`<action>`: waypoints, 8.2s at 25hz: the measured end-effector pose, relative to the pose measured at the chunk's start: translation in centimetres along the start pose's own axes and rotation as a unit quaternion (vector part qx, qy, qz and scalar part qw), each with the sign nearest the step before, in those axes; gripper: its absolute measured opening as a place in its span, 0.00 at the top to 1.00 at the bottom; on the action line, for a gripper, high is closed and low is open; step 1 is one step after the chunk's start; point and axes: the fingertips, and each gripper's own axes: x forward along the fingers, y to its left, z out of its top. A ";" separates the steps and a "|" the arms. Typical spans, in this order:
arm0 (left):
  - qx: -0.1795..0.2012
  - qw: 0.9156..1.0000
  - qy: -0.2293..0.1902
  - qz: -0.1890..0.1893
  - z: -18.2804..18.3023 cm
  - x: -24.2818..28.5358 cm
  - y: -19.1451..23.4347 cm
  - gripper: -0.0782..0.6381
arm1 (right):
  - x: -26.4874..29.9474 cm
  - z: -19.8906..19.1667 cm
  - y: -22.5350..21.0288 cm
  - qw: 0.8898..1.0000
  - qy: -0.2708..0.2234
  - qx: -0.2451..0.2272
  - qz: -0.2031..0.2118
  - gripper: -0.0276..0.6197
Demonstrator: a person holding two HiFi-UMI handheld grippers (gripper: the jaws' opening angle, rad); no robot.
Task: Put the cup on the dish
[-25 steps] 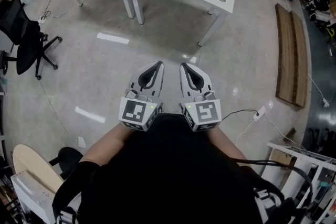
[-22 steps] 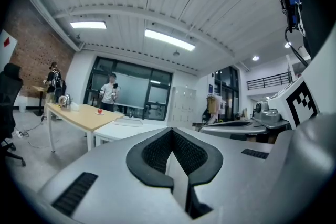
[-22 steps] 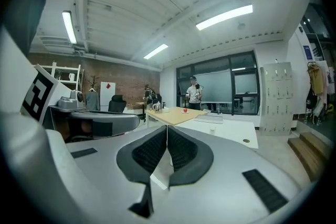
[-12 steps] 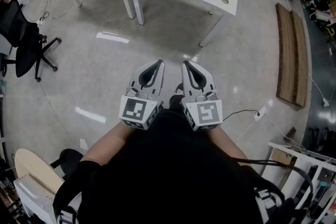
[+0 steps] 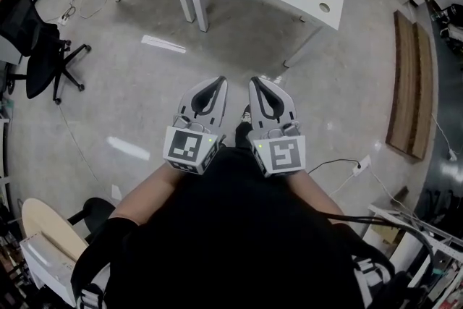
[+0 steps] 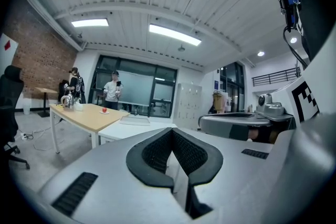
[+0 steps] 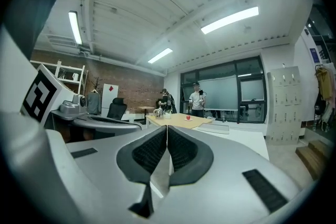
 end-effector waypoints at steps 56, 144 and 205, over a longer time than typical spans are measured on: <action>0.029 0.999 0.019 0.007 4.0 30.2 -1.1 0.88 | 13.7 -1.5 -27.7 0.999 0.019 0.026 0.017 0.94; -0.001 0.985 0.169 0.020 -2.7 63.1 24.1 0.88 | 49.0 -12.3 -43.0 0.977 0.176 0.016 0.119 0.94; -0.078 0.957 0.278 0.038 -18.1 69.3 30.8 0.88 | 54.3 -30.3 -40.6 0.913 0.322 -0.037 0.249 0.57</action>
